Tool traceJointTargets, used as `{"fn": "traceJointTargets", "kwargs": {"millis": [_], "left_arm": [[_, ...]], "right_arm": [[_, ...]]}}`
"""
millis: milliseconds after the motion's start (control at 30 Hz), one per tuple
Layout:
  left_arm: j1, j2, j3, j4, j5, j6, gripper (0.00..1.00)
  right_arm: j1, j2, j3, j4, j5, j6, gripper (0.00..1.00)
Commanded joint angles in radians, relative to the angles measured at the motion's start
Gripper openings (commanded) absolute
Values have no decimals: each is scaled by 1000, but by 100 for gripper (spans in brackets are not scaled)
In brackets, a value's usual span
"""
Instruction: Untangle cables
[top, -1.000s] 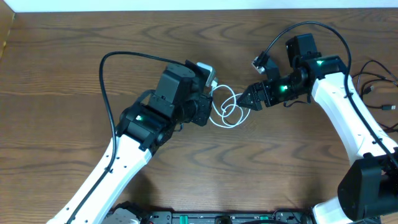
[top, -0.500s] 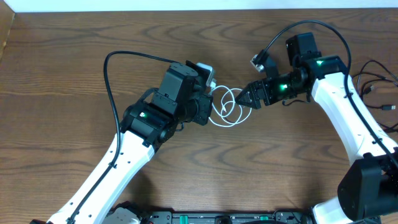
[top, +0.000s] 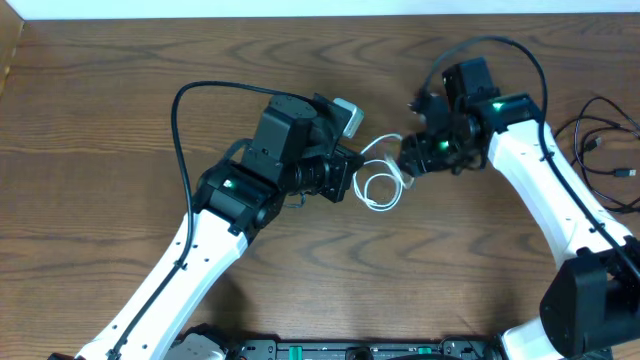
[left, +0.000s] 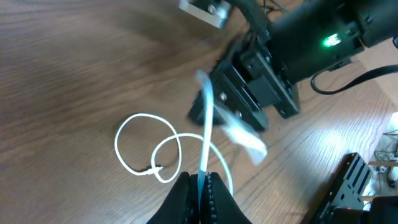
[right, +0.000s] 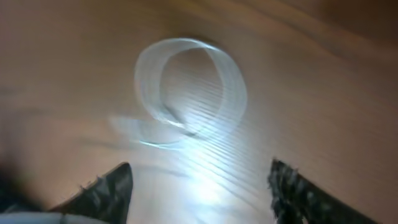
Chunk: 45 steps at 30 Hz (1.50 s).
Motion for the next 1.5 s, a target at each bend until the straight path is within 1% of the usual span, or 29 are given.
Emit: {"fn": "traceJointTargets", "kwargs": {"millis": [0, 100, 200, 267, 333, 433, 500, 633, 867, 967, 1067, 1267, 1467], "left_arm": [[12, -2, 21, -14, 11, 21, 7], [12, -2, 21, -21, 11, 21, 7], [12, -2, 21, -19, 11, 21, 7], [12, -2, 21, -19, 11, 21, 7], [12, -2, 21, -19, 3, 21, 7], [12, -2, 21, -20, -48, 16, 7], [12, -2, 21, -21, -100, -26, 7], [12, -2, 21, -20, -170, -67, 7], [12, -2, 21, -20, -169, -70, 7], [12, -2, 21, -20, -169, -71, 7], [12, -2, 21, -19, -169, -71, 7], [12, -2, 21, -10, -169, -71, 7], [12, -6, 21, 60, -169, -71, 7]], "right_arm": [[-10, 2, -47, -20, 455, 257, 69], [-23, 2, -79, -6, 440, 275, 70], [-22, 2, -100, 25, 373, 269, 76], [-18, 2, -111, 55, 282, 221, 79], [-15, 2, -114, 84, 158, 135, 80], [-14, 2, -114, 113, -29, 43, 80], [-14, 2, -114, 123, -161, -11, 80], [-15, 2, -114, 131, -314, -21, 80], [-3, 2, -114, 131, -605, -16, 82], [11, 2, -114, 129, -617, 31, 81], [27, 2, -114, 126, -605, 32, 80], [70, 2, -114, 102, -515, 55, 79], [101, 2, -114, 89, -420, 108, 79]]}}
